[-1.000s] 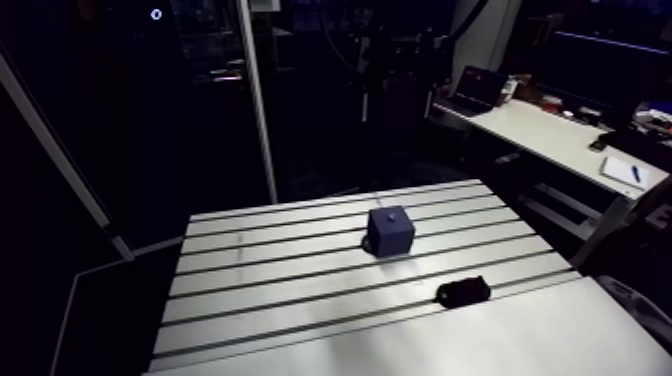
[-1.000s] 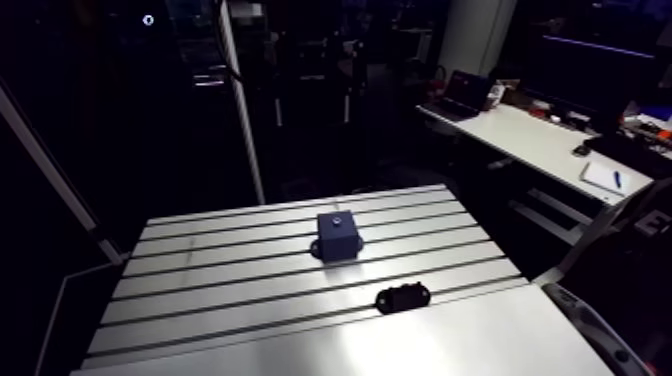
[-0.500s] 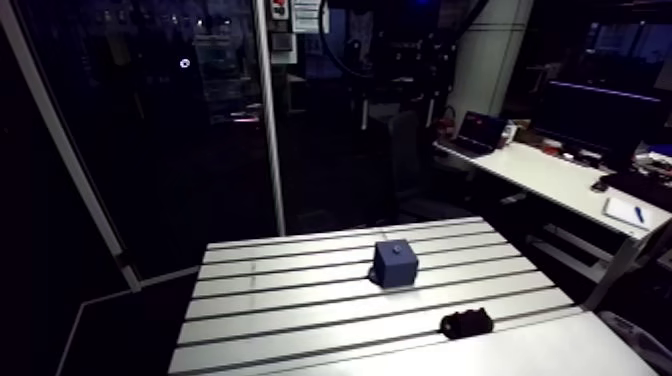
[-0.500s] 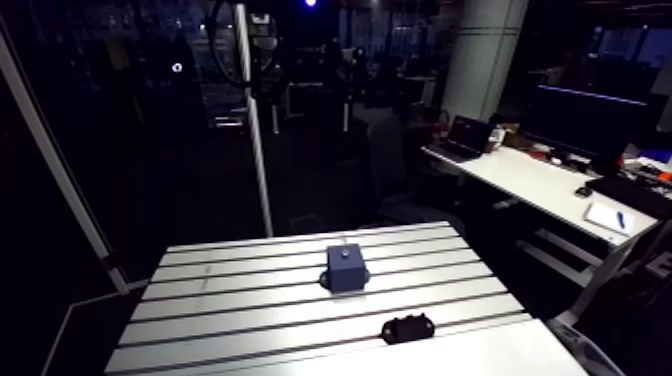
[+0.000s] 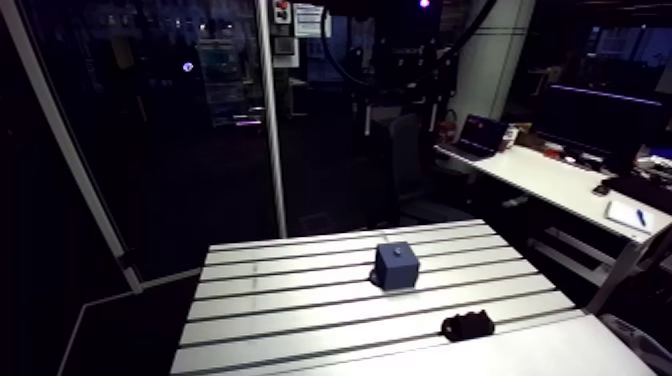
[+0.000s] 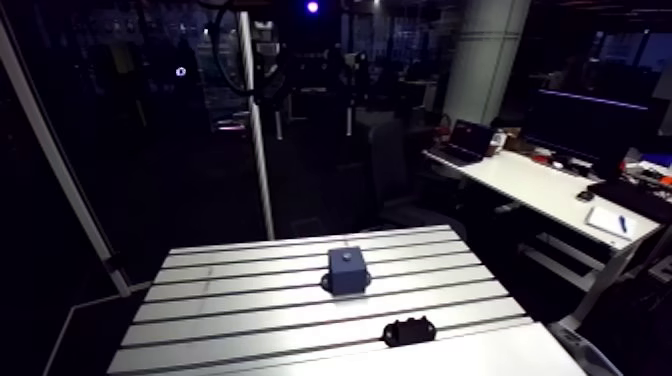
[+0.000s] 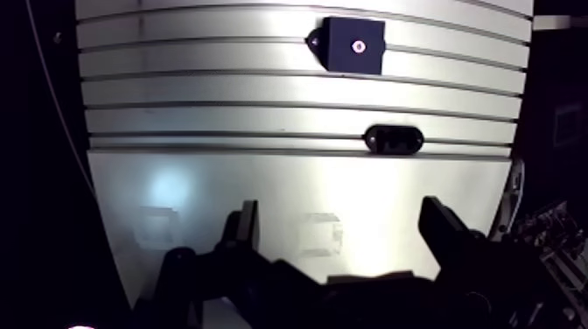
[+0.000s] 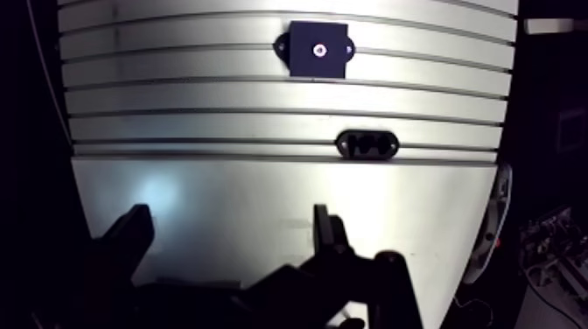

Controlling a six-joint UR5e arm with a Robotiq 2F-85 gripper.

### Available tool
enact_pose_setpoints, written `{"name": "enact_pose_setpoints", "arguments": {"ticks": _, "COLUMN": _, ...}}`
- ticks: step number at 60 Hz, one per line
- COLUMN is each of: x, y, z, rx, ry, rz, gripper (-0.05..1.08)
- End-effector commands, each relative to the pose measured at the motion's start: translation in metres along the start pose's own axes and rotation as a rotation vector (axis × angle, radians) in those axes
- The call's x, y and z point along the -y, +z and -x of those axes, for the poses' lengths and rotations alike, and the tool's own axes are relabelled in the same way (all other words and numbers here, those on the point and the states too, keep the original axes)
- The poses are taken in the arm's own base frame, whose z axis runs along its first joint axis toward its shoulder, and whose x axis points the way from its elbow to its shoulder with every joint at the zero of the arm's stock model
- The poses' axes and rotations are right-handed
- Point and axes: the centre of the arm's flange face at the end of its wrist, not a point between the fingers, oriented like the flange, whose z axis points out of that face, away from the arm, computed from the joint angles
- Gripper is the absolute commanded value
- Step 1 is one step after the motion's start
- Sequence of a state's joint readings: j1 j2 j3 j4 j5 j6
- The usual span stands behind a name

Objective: Pick up the M10 bolt and insert it into the hole until fully seated.

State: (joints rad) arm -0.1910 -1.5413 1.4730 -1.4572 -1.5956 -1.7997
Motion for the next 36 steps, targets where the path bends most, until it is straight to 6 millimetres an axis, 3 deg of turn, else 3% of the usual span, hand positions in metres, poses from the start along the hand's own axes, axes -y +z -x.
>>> {"name": "enact_pose_setpoints", "arguments": {"ticks": 1, "x": 0.0027, "y": 0.0, "z": 0.0002, "rx": -0.003, "ry": 0.002, "rz": 0.0, "gripper": 0.0}}
{"name": "enact_pose_setpoints", "arguments": {"ticks": 36, "x": 0.004, "y": 0.0035, "z": -0.0021, "rx": -0.003, "ry": 0.014, "rz": 0.0, "gripper": 0.0}}
